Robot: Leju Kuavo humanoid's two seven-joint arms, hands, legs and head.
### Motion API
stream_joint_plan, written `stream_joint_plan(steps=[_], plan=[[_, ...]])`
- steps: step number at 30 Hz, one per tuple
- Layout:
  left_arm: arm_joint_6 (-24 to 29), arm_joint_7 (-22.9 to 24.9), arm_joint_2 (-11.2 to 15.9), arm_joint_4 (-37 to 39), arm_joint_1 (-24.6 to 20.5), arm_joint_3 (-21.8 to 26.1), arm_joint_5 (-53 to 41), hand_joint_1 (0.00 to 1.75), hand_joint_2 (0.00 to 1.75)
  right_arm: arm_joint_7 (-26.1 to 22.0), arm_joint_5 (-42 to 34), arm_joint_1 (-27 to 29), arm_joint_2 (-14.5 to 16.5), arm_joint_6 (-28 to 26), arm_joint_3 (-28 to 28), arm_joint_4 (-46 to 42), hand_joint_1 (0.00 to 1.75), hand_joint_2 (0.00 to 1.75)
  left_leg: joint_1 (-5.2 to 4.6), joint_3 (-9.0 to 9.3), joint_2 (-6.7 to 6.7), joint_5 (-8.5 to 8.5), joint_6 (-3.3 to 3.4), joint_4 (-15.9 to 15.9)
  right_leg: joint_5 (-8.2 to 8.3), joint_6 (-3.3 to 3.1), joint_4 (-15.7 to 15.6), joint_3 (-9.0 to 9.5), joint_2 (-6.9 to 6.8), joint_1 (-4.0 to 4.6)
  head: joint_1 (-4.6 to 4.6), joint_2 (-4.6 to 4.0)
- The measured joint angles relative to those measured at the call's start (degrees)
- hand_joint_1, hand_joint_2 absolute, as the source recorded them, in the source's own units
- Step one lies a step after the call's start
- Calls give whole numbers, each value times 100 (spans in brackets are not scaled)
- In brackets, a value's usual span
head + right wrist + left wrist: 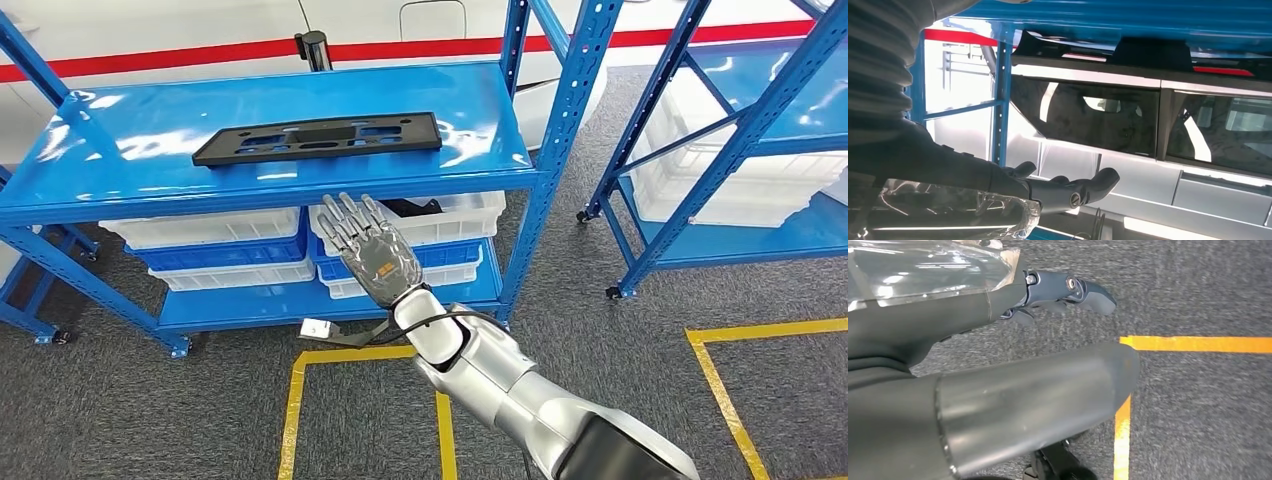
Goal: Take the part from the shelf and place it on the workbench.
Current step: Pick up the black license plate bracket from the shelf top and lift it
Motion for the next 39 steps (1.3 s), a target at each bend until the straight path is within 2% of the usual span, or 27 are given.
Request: stream_joint_plan(steps=[2, 3, 4, 5, 7, 8, 9, 12, 14, 15, 17, 18, 19, 20, 22, 23, 25, 28, 29, 30, 32, 33, 34, 35, 37, 38, 39], plan=[[3, 79, -4, 1, 12, 39, 0, 0, 0, 0, 0, 4, 11, 0, 2, 4, 0, 175, 1, -428, -14, -297, -23, 777, -23, -35, 1, 17, 5, 18, -2, 0], [3, 98, -7, 1, 24, 49, -1, 0, 0, 1, 0, 9, 11, 0, 3, 7, 0, 175, 1, -587, -19, -329, -24, 1010, -33, -47, 1, 27, 9, 28, -2, 0], [3, 109, -10, 1, 36, 53, -2, 0, 0, 1, 0, 12, 11, 0, 3, 9, 0, 175, 1, -646, -21, -245, -14, 1035, -42, -57, 2, 43, 16, 37, -2, 0], [3, 114, -13, 0, 45, 55, -3, 0, 0, 2, 0, 12, 12, 0, 3, 10, 0, 175, 0, -580, -22, -55, 6, 820, -54, -62, 2, 66, 26, 43, -2, 0], [3, 119, -11, 0, 52, 63, -4, 0, 0, 5, 0, 7, 15, 0, 3, 11, 0, 175, -7, -245, -33, 372, 67, 60, -81, -56, 2, 115, 46, 60, 0, 0], [3, 119, -11, 0, 49, 72, -4, 0, 0, 6, 0, 2, 17, 0, 3, 11, 0, 175, -20, -97, -39, 482, 90, -253, -97, -39, 4, 125, 56, 77, 1, 0], [3, 120, -10, 0, 46, 80, -4, 0, 0, 5, 0, -2, 17, -1, 3, 11, 0, 175, -37, -9, -44, 514, 108, -436, -107, -18, 4, 126, 63, 88, 3, 0], [16, 111, -15, 0, 46, 113, -5, 0, 0, 1, 0, -8, 17, -3, 2, 10, 0, 175, -76, 73, -40, 489, 176, -556, -132, 78, -8, 120, 65, 91, 4, 0], [31, 91, -27, 0, 46, 134, -9, 0, 0, 1, 0, -20, 18, -5, -2, 9, 0, 175, -62, 158, -29, 517, 244, -630, -230, 120, 192, 22, 40, 92, 10, 0], [37, 83, -32, 0, 45, 141, -11, 0, 0, 0, 0, -24, 16, -7, -3, 9, 0, 175, -51, 188, -22, 522, 270, -656, -342, 117, 468, -122, 28, 91, 13, 0], [46, 74, -32, 0, 44, 147, -23, 0, 0, -9, 0, -14, 1, -8, -4, 9, 0, 175, -61, 206, -20, 503, 299, -660, -608, 104, 1245, -557, 21, 82, 14, 0], [50, 73, -33, 0, 46, 150, -32, 0, 0, -15, 0, 0, -10, -8, -4, 10, 0, 175, -64, 213, -21, 489, 302, -658, -674, 120, 1529, -739, 21, 78, 13, 0], [52, 72, -36, 0, 48, 152, -41, 0, 0, -22, 0, 11, -20, -9, -4, 10, 0, 175, -65, 225, -23, 473, 299, -656, -656, 154, 1627, -828, 20, 75, 13, 0], [53, 72, -42, 0, 49, 156, -50, 0, 0, -26, 0, 17, -26, -11, -4, 10, 0, 175, -63, 246, -26, 453, 288, -654, -538, 205, 1469, -786, 17, 69, 13, 0], [53, 72, -55, 0, 50, 169, -62, 0, 0, -26, 0, 15, -28, -15, -5, 10, 0, 175, -61, 315, -34, 395, 245, -651, -169, 294, 661, -430, -16, 51, 15, 0], [53, 72, -59, 0, 48, 179, -68, 0, 0, -26, 0, 12, -27, -18, -5, 9, 0, 175, -70, 345, -39, 358, 212, -644, -22, 293, 294, -244, -31, 47, 13, 0], [53, 72, -60, 0, 47, 192, -76, 0, 0, -26, 0, 8, -30, -21, -5, 9, 0, 175, -83, 379, -43, 303, 149, -636, 66, 207, -2, -81, -43, 55, 7, 0], [52, 72, -63, -1, 42, 197, -89, 0, 0, -26, 0, 3, -29, -25, -9, 8, 0, 175, -49, 390, -35, 237, 58, -617, 40, 61, -16, -39, -15, 53, 3, 0], [52, 72, -66, -2, 39, 197, -95, 0, 0, -26, 0, -4, -22, -27, -10, 7, 0, 175, -39, 338, -33, 169, 27, -502, 27, 20, -28, -12, -8, 38, 1, 0], [54, 72, -67, -2, 36, 197, -101, 0, 0, -28, 0, -11, -15, -31, -11, 7, 0, 175, -33, 215, -34, 52, 2, -260, 11, -20, -40, 19, -4, 23, 0, 0], [63, 74, -65, -2, 42, 198, -107, 0, 0, -35, 0, -15, -8, -41, -8, 8, 0, 175, -29, -211, -35, -234, -30, 498, -33, -86, -41, 61, -1, 38, -2, 0], [67, 75, -63, -2, 49, 198, -107, 0, 0, -39, 0, -9, -8, -47, -5, 9, 0, 175, -29, -428, -36, -314, -38, 826, -52, -109, -41, 80, 0, 50, -1, 0], [71, 78, -64, -1, 56, 199, -107, 0, 0, -42, 0, -2, -10, -52, -3, 10, 0, 175, -30, -569, -36, -287, -35, 980, -71, -124, -40, 103, 5, 61, -2, 0], [74, 79, -65, -1, 60, 199, -107, 0, 0, -43, 0, 3, -9, -58, -2, 10, 0, 175, -30, -598, -36, -144, -22, 909, -92, -128, -39, 133, 14, 70, -1, 0], [83, 79, -63, -1, 61, 200, -108, 0, 0, -42, 0, 4, -3, -70, 0, 10, 0, 175, -41, -367, -40, 336, 44, 244, -144, -116, -42, 212, 36, 81, -1, 0], [86, 79, -61, -2, 58, 201, -109, 0, 0, -42, 0, 1, 2, -75, 1, 10, 0, 175, -57, -211, -41, 504, 80, -111, -172, -97, -42, 242, 45, 101, 1, 0], [88, 80, -58, -2, 52, 201, -110, 0, 0, -41, 0, -2, 6, -81, 1, 10, 0, 175, -76, -83, -40, 583, 112, -369, -194, -76, -42, 254, 53, 113, 0, 0]])
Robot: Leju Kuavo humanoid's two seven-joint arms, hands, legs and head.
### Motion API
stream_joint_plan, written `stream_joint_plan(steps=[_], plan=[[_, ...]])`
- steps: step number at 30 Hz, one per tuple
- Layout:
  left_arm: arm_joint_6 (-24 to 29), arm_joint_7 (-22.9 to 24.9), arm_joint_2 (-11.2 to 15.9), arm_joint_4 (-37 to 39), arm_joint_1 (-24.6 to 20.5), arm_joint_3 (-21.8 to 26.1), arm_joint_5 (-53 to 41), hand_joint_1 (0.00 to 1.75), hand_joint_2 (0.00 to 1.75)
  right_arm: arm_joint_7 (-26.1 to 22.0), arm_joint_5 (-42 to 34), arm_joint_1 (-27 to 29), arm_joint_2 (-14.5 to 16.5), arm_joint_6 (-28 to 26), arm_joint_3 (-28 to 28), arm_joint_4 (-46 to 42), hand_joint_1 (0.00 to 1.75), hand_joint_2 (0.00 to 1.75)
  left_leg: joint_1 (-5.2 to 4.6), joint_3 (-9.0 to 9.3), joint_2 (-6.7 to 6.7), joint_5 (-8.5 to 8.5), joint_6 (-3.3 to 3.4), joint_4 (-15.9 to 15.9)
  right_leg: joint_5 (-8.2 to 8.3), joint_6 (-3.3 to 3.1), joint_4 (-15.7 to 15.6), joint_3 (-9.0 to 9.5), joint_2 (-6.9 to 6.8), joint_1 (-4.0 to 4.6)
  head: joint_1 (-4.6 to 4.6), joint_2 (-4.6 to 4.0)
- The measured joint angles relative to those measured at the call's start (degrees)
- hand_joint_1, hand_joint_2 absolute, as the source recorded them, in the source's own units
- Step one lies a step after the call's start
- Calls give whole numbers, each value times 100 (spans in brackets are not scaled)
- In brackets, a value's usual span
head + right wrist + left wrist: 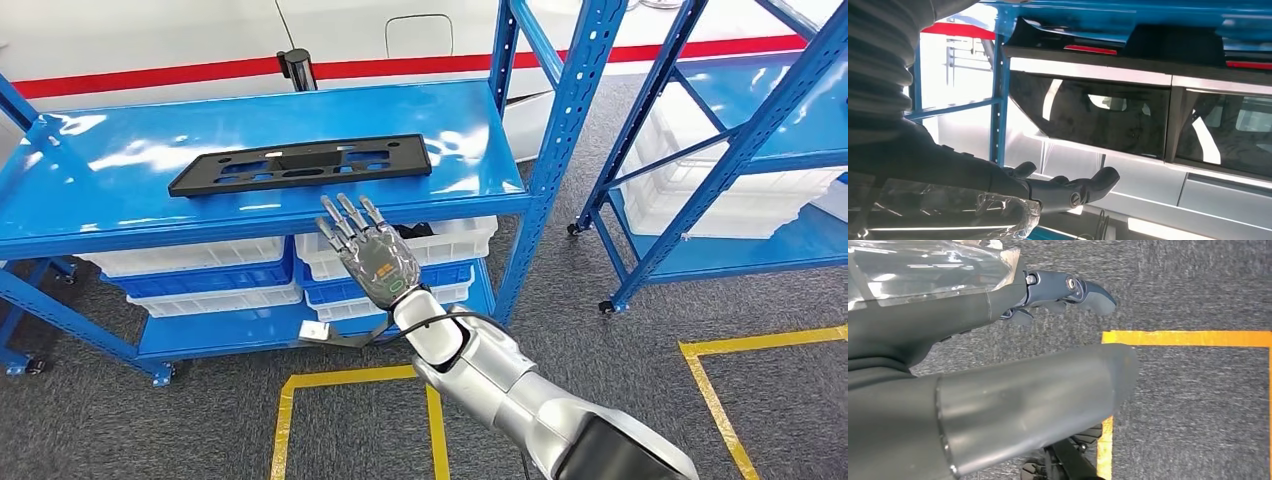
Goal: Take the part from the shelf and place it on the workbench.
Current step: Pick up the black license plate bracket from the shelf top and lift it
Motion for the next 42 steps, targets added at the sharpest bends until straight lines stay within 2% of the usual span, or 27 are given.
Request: stream_joint_plan(steps=[2, 5, 6, 8, 10, 11, 12, 14, 16, 18, 20, 22, 24, 25, 26, 27, 29, 30, 31, 33, 35, 36, 37, 39, 40, 41, 42], plan=[[4, 1, 4, -1, -7, 1, -3, 0, 0, 1, 0, 0, 5, -6, 0, 1, 0, 175, -38, 97, 1, -37, 42, -162, -25, 55, -9, -3, 5, 18, 2, 0], [9, -1, -3, -1, -7, 1, -9, 0, 0, 1, 0, -3, 11, -13, -5, -3, 0, 175, -19, 204, 3, -37, 114, -278, -106, 132, 104, -52, -17, 21, 6, 0], [9, -2, -8, -1, -8, 1, -11, 0, 0, 1, 0, -8, 11, -14, -7, -4, 0, 175, -4, 250, 8, -37, 142, -319, -191, 140, 325, -168, -25, 24, 9, 0], [9, -3, -11, -1, -12, 1, -17, 0, 0, -3, 0, 7, -1, -15, -12, -2, 0, 175, 4, 303, 14, -70, 188, -342, -420, 134, 1079, -607, -33, 6, 11, 0], [8, -2, -12, -1, -9, 1, -21, 0, 0, -13, 0, 62, -18, -15, -19, 1, 0, 175, 8, 354, 6, -122, 194, -339, -496, 183, 1631, -1003, -34, -22, 9, 0], [8, -2, -15, -1, -5, 1, -22, 0, 0, -17, 0, 84, -24, -15, -22, 1, 0, 175, 13, 393, -1, -156, 181, -337, -398, 239, 1599, -1048, -37, -41, 9, 0], [7, -1, -19, -1, -2, 1, -24, 0, 0, -21, 0, 96, -25, -15, -26, 1, 0, 175, 22, 444, -7, -195, 161, -335, -220, 307, 1343, -976, -44, -65, 9, 0], [5, 1, -23, -1, -3, 1, -25, 0, 0, -24, 0, 97, -25, -15, -32, 2, 0, 175, 22, 544, -16, -293, 96, -320, 175, 410, 555, -643, -80, -102, 12, 0], [6, 1, -16, -1, -7, 1, -26, 0, 0, -31, 0, 92, -23, -15, -36, 3, 0, 175, 3, 601, -18, -382, 22, -307, 328, 348, 112, -426, -96, -110, 8, 0], [7, 1, -13, -1, -10, 1, -26, 0, 0, -37, 0, 88, -20, -15, -38, 3, 0, 175, 10, 634, -12, -431, -37, -328, 298, 216, 70, -389, -73, -93, 2, 0], [6, 0, -15, -3, -17, 1, -31, 0, 0, -39, 0, 81, -9, -15, -44, 1, 0, 175, 41, 614, -7, -513, -90, -240, 263, 124, 58, -349, -51, -103, -3, 0], [7, -1, -14, -5, -24, 1, -41, 0, 0, -56, 0, 78, 9, -18, -49, -1, 0, 175, 57, 340, -8, -753, -133, 294, 216, 32, 49, -289, -42, -116, -11, 0], [8, 0, -12, -4, -17, 1, -69, 0, 0, -116, 0, 105, 18, -39, -63, -1, 0, 175, 59, -156, -9, -1011, -157, 1100, 161, -34, 49, -237, -41, -93, -16, 0], [8, 1, -12, -4, -9, 1, -90, 0, 0, -151, 0, 132, 20, -54, -74, -2, 0, 175, 59, -356, -8, -1019, -157, 1345, 133, -50, 49, -206, -36, -80, -17, 0], [7, 1, -13, -3, -2, 1, -108, 0, 0, -178, 0, 161, 20, -70, -86, -2, 0, 175, 58, -458, -8, -905, -144, 1377, 102, -55, 49, -165, -29, -69, -16, 0], [7, 1, -14, -3, 3, 1, -119, 0, 0, -192, 0, 184, 20, -86, -96, -4, 0, 175, 56, -444, -8, -682, -118, 1186, 66, -52, 49, -114, -20, -59, -17, 0], [7, 2, -8, -3, 3, 1, -125, 0, 0, -199, 0, 202, 21, -114, -111, -20, 0, 175, 33, -193, -10, -169, -34, 452, -7, -31, 45, -5, -2, -39, -14, 0], [6, 2, -5, -3, 1, 0, -127, 0, 0, -199, 0, 201, 21, -125, -120, -30, 0, 175, 12, -63, -8, -34, 4, 137, -39, -10, 44, 27, 6, -22, -14, 0], [6, 6, -2, -3, -2, -1, -128, 0, 0, -199, 0, 202, 20, -132, -131, -40, 0, 175, -11, 26, -5, 14, 34, -55, -63, 16, 40, 42, 11, -11, -12, 0], [5, 14, -1, -3, -7, -1, -131, 0, 0, -201, 0, 210, 17, -141, -145, -55, 0, 175, -48, 94, -3, -32, 66, -161, -91, 78, 22, 44, 14, -4, -13, 0], [3, 19, -9, -4, -2, 1, -131, 0, 0, -204, 0, 220, 15, -150, -157, -79, 0, 175, -30, 174, 1, -25, 107, -244, -138, 126, 72, 20, -7, -5, -11, 0], [2, 20, -14, -5, -2, 1, -132, 0, 0, -205, 1, 216, 15, -156, -161, -89, 0, 175, -17, 225, 6, -23, 136, -294, -198, 136, 225, -56, -18, -2, -9, 0], [0, 21, -19, -5, -2, 1, -132, 0, 0, -205, 1, 217, 9, -162, -166, -96, 0, 175, -3, 272, 12, -30, 164, -329, -294, 133, 507, -213, -29, -5, -7, 0], [0, 21, -21, -5, -5, 1, -133, 0, 0, -205, 1, 238, -18, -168, -168, -97, 0, 175, -6, 325, 10, -76, 202, -339, -506, 128, 1292, -687, -33, -19, -4, 0], [-1, 21, -22, -4, -3, 1, -134, 0, 0, -207, 0, 262, -36, -168, -168, -97, 0, 175, -6, 353, 4, -105, 204, -339, -543, 152, 1578, -897, -33, -29, -5, 0], [-2, 22, -24, -4, 2, 1, -136, 0, 0, -212, 1, 282, -51, -168, -169, -97, 0, 175, -4, 389, -3, -136, 196, -338, -493, 197, 1665, -1009, -34, -41, -4, 0], [-4, 22, -28, -3, 6, 1, -141, 0, 0, -217, 1, 293, -60, -169, -172, -97, 0, 175, -1, 437, -12, -173, 181, -336, -342, 258, 1498, -987, -38, -57, -5, 0]])
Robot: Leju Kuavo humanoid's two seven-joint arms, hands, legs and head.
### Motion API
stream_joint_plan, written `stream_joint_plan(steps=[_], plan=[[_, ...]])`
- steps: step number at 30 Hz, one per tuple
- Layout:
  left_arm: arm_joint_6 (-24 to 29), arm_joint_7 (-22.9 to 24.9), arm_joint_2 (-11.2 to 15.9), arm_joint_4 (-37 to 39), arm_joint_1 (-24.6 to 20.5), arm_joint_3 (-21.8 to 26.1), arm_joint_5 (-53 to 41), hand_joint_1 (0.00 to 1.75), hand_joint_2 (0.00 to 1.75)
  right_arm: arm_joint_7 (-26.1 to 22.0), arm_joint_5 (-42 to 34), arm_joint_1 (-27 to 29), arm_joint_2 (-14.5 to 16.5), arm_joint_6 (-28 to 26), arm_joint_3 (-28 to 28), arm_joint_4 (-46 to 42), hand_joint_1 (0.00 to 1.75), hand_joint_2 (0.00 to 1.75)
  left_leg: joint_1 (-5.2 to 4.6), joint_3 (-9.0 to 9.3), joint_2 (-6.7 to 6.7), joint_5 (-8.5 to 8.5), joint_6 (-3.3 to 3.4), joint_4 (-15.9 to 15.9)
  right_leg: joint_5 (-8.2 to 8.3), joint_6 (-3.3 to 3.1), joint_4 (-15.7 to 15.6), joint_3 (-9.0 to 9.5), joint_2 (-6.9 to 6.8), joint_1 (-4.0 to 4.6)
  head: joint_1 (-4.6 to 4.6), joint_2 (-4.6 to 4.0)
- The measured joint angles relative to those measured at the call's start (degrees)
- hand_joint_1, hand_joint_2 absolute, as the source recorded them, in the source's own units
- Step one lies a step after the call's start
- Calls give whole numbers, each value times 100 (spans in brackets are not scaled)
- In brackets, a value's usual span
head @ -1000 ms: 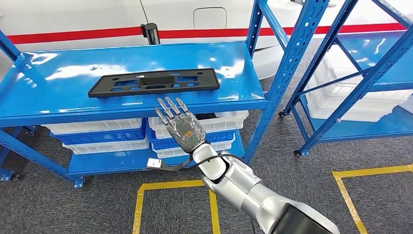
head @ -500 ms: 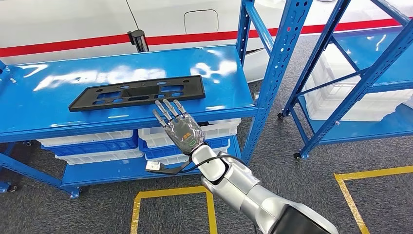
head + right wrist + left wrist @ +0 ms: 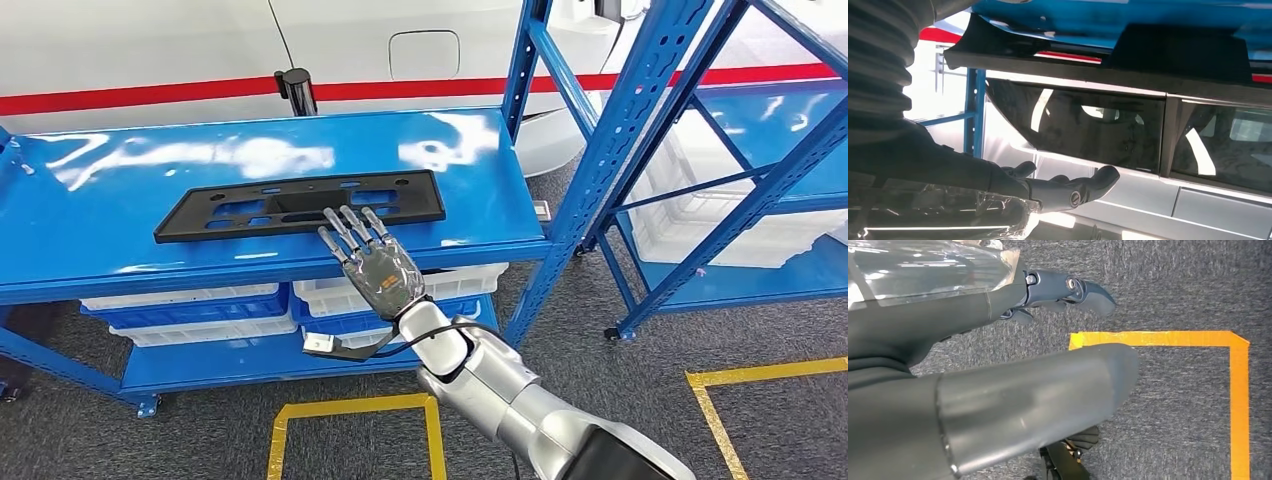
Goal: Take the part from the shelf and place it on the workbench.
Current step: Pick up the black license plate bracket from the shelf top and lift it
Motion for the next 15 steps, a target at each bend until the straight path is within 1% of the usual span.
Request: stream_joint_plan(steps=[1, 2, 3, 4, 5, 6, 8, 9, 10, 11, 12, 13, 14, 15], plan=[[-3, -1, -5, 1, 3, 0, -10, 0, 0, -5, 0, 5, -5, -1, -3, 0, 0, 175, 5, 57, -7, -43, -22, 2, 213, 66, -351, 120, -10, -18, 1, 0], [-5, -3, -8, 1, 3, 0, -21, 0, 0, -9, 0, 5, -8, -1, -5, 0, 0, 175, 2, 107, -13, -90, -53, 6, 423, 110, -778, 289, -31, -32, 3, 0], [-8, -5, -9, 1, 2, 0, -33, 0, 0, -10, 0, 4, -7, -1, -7, 0, 0, 175, -7, 150, -19, -143, -88, 15, 580, 117, -1135, 449, -46, -40, 0, 0], [-9, -8, -8, 0, 0, 0, -42, 0, 0, -13, 0, 3, -7, -1, -8, 0, 0, 175, -16, 178, -20, -188, -124, 20, 657, 88, -1352, 552, -57, -43, -3, 0], [-9, -10, -7, 0, -1, 0, -46, 0, 0, -15, 0, 3, -6, -1, -9, 0, 0, 175, -19, 194, -18, -222, -160, 21, 670, 33, -1439, 599, -60, -34, -7, 0], [-9, -11, -7, -1, -4, 0, -48, 0, 0, -19, -1, 2, -4, -1, -10, 0, 0, 175, -10, 213, -13, -246, -195, 12, 655, -30, -1443, 615, -50, -23, -13, 0], [-10, -15, -8, -3, -11, -1, -51, 0, 0, -22, -1, 0, -1, -2, -14, -7, 0, 175, 30, 213, -1, -297, -264, 43, 634, -127, -1469, 653, -33, -40, -15, 0], [-10, -18, -9, -5, -15, -1, -53, 0, 0, -23, 0, -6, 5, -3, -15, -11, 0, 175, 41, 152, 2, -368, -296, 178, 619, -170, -1486, 685, -27, -54, -20, 0], [-11, -21, -10, -6, -17, -2, -55, 0, 0, -24, 0, -10, 12, -3, -15, -15, 0, 175, 49, 22, 3, -477, -320, 428, 599, -208, -1498, 721, -24, -68, -24, 0], [-11, -25, -10, -6, -15, -2, -57, 0, 0, -25, 1, -11, 16, -3, -15, -15, 0, 175, 50, -186, 4, -617, -343, 799, 571, -245, -1499, 750, -24, -59, -28, 0], [-10, -25, -7, -6, -10, -2, -57, 0, 0, -26, 1, -7, 20, -3, -14, -15, 0, 175, 52, -438, 3, -745, -362, 1199, 543, -274, -1498, 775, -24, -50, -30, 0], [-8, -25, -4, -5, -3, -2, -57, 0, 0, -29, 1, 3, 20, -3, -13, -15, 0, 175, 53, -669, 3, -801, -375, 1514, 514, -292, -1498, 803, -23, -41, -29, 0], [-7, -25, -2, -5, 3, -2, -57, 0, 0, -33, 0, 12, 20, -3, -12, -15, 0, 175, 54, -834, 4, -766, -379, 1677, 485, -301, -1497, 836, -19, -34, -29, 0], [-5, -25, -2, -4, 7, -2, -57, 0, 0, -37, -1, 19, 20, -3, -12, -15, 0, 175, 54, -881, 4, -603, -373, 1605, 452, -297, -1497, 879, -12, -30, -29, 0]])
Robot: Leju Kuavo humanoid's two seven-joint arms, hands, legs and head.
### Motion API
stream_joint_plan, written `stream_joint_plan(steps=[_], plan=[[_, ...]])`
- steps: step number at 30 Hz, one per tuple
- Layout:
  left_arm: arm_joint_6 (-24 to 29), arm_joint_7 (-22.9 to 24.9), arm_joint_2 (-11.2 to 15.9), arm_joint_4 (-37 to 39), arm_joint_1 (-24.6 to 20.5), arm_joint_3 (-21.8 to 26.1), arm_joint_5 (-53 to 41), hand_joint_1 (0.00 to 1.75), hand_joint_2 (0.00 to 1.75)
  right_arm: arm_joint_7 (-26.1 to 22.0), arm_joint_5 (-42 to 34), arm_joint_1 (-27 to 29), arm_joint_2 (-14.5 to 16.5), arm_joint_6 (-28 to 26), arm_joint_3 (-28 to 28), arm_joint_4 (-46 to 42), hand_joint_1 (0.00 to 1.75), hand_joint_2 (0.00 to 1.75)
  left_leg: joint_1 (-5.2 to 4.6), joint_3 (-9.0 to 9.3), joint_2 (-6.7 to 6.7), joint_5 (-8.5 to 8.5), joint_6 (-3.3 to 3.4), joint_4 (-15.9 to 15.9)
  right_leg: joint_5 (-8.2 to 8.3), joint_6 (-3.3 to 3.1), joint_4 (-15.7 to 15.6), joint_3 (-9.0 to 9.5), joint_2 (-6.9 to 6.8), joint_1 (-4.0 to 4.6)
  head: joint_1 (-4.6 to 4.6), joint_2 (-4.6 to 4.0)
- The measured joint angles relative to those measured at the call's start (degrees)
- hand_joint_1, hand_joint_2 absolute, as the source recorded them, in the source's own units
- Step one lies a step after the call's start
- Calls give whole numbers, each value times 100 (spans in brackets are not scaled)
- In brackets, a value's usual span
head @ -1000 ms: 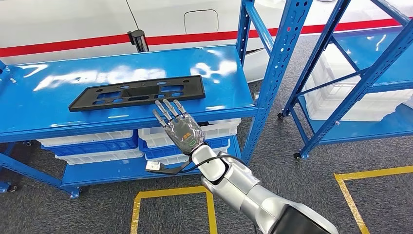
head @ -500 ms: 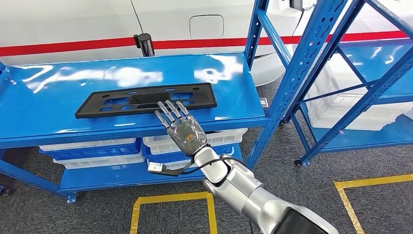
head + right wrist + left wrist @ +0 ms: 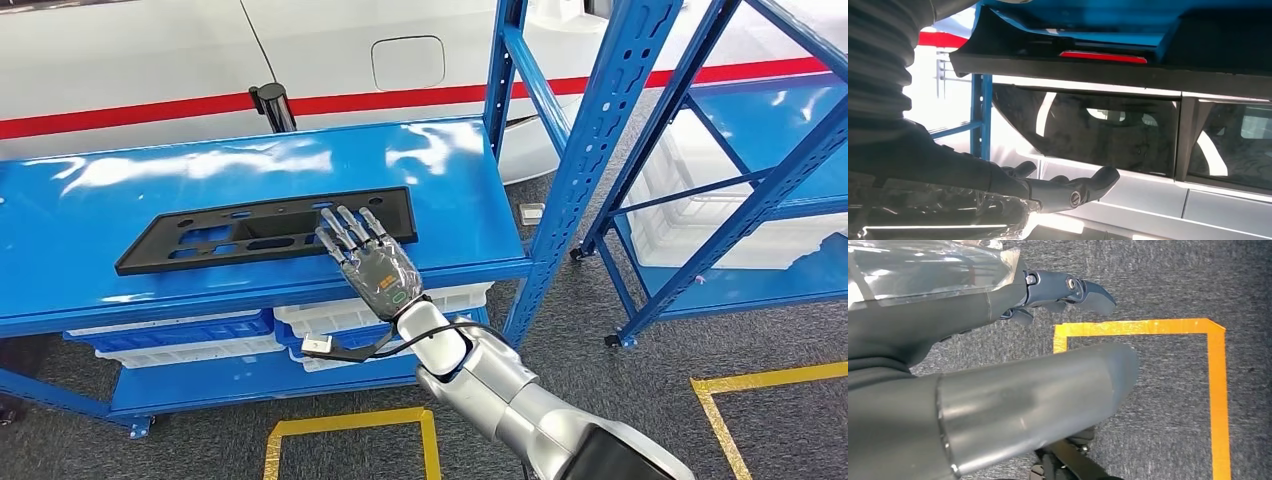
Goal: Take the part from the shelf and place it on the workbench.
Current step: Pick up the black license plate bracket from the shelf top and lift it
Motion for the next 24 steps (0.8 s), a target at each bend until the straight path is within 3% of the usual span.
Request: stream_joint_plan(steps=[2, 4, 6, 9, 10, 12, 14, 15, 16, 18, 20, 22, 24], plan=[[1, -1, 7, 1, 0, -1, 0, 0, 0, -16, 0, 1, 11, 1, -1, 0, 0, 175, -1, 212, 0, 530, 47, -697, -73, 25, -3, 105, 15, 2, 1, 0], [1, -3, 17, 1, -9, -1, -2, 0, 0, -43, 1, -10, 26, 0, -3, 0, 0, 175, -33, 476, 4, 819, 111, -1328, -138, 76, -4, 167, 29, 30, 1, 0], [1, -4, 25, 1, -16, 0, -9, 0, 0, -86, 2, -17, 32, -5, -8, 2, 0, 175, -77, 549, 3, 784, 167, -1460, -166, 140, -14, 171, 33, 47, 4, 0], [24, -7, 24, 1, -11, 1, -36, 0, 0, -173, 2, -29, 53, -33, -46, 9, 0, 175, -65, 624, 2, 793, 262, -1539, -251, 219, 104, 120, 17, 50, 7, 0], [50, -9, 22, 1, -14, 0, -50, 0, 0, -210, 2, -37, 60, -49, -66, 16, 0, 175, -53, 658, 5, 796, 296, -1568, -345, 218, 331, 1, 11, 54, 10, 0], [105, -15, 21, 1, -21, 1, -81, 0, 0, -286, 1, -39, 63, -73, -95, 49, 0, 175, -52, 688, 4, 774, 348, -1581, -597, 192, 1090, -432, 5, 48, 13, 0], [127, -19, 22, 1, -21, 2, -103, 0, 0, -348, 1, -10, 64, -75, -102, 97, 0, 175, -57, 709, -5, 744, 367, -1580, -694, 219, 1647, -815, 5, 45, 12, 0], [132, -19, 20, 1, -19, 2, -108, 0, 0, -368, 1, 2, 67, -77, -103, 120, 0, 175, -58, 727, -12, 727, 363, -1579, -609, 263, 1613, -854, 3, 43, 13, 0], [139, -20, 17, 1, -18, 2, -112, 0, 0, -384, 1, 8, 73, -78, -104, 138, 0, 175, -57, 753, -21, 708, 352, -1578, -447, 313, 1348, -770, 1, 36, 13, 0], [164, -26, 11, 1, -19, 2, -118, 0, 0, -425, 1, 4, 101, -81, -109, 165, 0, 175, -68, 809, -34, 655, 304, -1568, -74, 370, 527, -406, -16, 30, 14, 0], [190, -45, 17, 1, -21, 2, -122, 0, 0, -484, 0, -1, 165, -82, -118, 195, 0, 175, -91, 838, -36, 593, 265, -1547, 121, 319, 55, -175, -28, 16, 8, 0], [209, -60, 31, 1, -22, 2, -131, 0, 0, -541, 0, -4, 248, -83, -127, 229, 0, 175, -92, 845, -31, 563, 284, -1533, 157, 263, 3, -147, -22, 6, -1, 0], [221, -64, 31, 1, -22, 1, -155, 0, 0, -593, 0, -8, 330, -84, -137, 266, 0, 175, -77, 860, -26, 563, 307, -1544, 159, 246, 2, -146, -11, 21, -1, 0]])
